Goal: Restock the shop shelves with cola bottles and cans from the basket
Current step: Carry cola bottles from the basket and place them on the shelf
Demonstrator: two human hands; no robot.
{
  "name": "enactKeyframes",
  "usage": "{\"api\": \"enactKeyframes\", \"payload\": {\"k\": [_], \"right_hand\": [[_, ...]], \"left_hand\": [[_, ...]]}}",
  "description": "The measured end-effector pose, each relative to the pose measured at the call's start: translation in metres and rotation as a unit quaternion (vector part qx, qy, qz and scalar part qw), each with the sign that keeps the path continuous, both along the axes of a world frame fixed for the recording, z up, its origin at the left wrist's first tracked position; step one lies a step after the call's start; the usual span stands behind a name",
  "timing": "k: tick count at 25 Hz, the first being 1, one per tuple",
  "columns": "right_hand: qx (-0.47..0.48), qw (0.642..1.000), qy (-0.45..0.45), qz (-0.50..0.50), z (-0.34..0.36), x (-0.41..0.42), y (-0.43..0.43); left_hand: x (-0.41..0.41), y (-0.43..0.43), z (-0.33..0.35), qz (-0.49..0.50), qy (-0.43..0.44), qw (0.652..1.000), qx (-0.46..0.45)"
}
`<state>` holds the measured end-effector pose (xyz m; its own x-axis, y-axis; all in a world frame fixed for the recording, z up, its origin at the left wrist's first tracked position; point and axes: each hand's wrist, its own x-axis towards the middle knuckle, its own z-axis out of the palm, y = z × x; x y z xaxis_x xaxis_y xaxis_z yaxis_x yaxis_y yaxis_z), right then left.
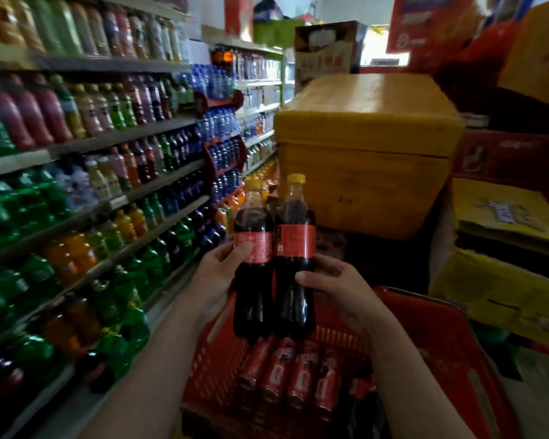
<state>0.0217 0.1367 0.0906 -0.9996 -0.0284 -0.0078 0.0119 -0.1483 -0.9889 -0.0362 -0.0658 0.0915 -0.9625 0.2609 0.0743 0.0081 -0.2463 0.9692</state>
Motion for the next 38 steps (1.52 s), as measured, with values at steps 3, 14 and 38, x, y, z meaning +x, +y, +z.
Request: {"api": "enactKeyframes", "payload": {"k": [3,14,38], "right_hand": [[-0.02,0.996,0.014,0.091,0.006,-0.013,-0.021],[-0.02,0.901,0.052,0.431,0.006,0.019,-0.149],[-0.007,0.814,0.05,0.579,-0.001,0.105,-0.435]], "left_hand": [[0.03,-0.027,0.013,0.092,0.015,0.996,0.013],[0.196,-0.125,0.01,0.398,0.046,0.916,-0.016],[0.342,-0.347,0.0,0.586,0.073,0.807,-0.009]]}}
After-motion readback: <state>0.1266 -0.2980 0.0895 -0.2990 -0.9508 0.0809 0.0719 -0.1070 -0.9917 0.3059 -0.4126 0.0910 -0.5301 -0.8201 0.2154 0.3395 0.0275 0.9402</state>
